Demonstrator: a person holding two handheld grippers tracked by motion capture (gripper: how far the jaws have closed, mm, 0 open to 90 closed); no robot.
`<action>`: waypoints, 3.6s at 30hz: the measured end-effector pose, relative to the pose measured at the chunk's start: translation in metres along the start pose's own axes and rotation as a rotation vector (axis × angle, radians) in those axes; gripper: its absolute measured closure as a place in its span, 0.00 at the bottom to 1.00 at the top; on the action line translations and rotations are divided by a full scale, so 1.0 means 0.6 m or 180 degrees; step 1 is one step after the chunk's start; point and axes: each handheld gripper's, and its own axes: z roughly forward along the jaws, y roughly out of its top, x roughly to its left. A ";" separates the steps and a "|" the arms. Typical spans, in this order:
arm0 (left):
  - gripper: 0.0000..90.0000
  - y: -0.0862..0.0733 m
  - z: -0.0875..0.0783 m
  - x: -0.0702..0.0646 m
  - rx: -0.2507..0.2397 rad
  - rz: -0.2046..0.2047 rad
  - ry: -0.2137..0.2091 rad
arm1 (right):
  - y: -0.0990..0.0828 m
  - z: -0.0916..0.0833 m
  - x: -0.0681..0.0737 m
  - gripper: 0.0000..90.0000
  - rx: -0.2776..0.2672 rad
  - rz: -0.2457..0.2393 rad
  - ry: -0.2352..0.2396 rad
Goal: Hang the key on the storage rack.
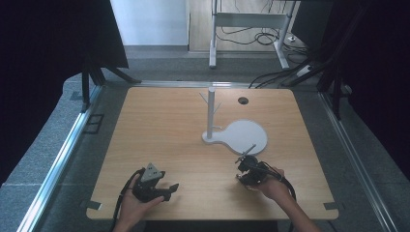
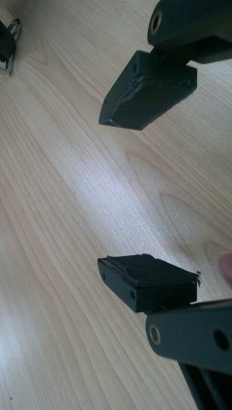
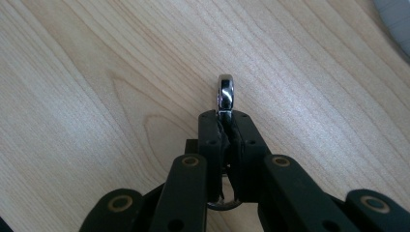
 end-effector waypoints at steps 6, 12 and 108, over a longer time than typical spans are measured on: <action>0.32 0.000 0.001 -0.001 0.0006 0.0006 -0.0001 | -0.001 0.000 0.002 0.94 -0.0007 -0.0029 -0.0010; 0.32 0.000 0.001 -0.001 0.0007 0.0004 0.0003 | -0.002 -0.009 0.003 0.94 -0.0067 -0.0027 0.0030; 0.32 -0.002 0.009 -0.003 0.0082 0.0030 -0.0043 | 0.138 -0.117 -0.094 0.94 -0.0997 0.0223 -0.0356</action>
